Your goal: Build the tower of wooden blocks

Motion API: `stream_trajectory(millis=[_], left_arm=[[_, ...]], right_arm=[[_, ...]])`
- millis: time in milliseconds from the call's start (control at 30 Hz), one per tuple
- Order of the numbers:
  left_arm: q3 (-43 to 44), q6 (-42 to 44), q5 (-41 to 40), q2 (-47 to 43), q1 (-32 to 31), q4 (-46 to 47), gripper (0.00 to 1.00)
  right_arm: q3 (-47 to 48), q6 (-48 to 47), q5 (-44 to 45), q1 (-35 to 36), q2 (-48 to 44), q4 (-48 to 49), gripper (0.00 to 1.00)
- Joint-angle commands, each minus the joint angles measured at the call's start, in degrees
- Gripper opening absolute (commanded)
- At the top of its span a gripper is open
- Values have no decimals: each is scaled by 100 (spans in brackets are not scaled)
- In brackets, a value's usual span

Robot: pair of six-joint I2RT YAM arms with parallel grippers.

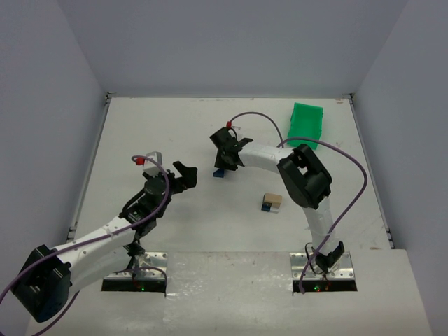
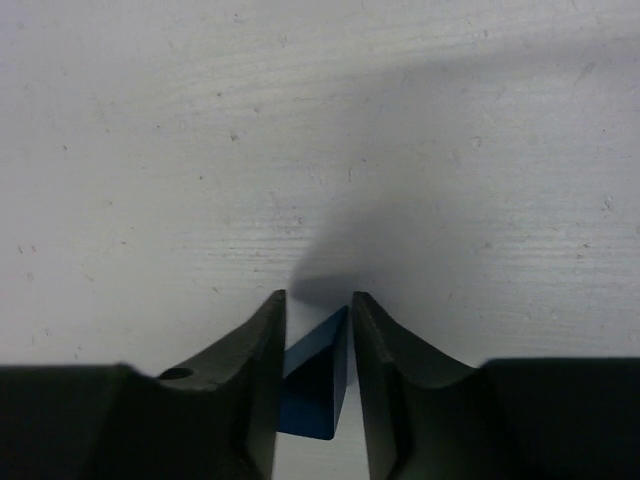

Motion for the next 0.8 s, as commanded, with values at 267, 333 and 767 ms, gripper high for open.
stream_trajectory(millis=[267,333,767], left_arm=[[-40,16,-76,-78,14,304,100],[-40,11,-91,-90,14,279,100],[-52,25,-249,-124,18,213,100]], right_arm=[[-772,-336,910,233,-763,215,0],[-765,-552,1144,250,-818,63,0],[494,-1758,4215,280,26,-2976,0]])
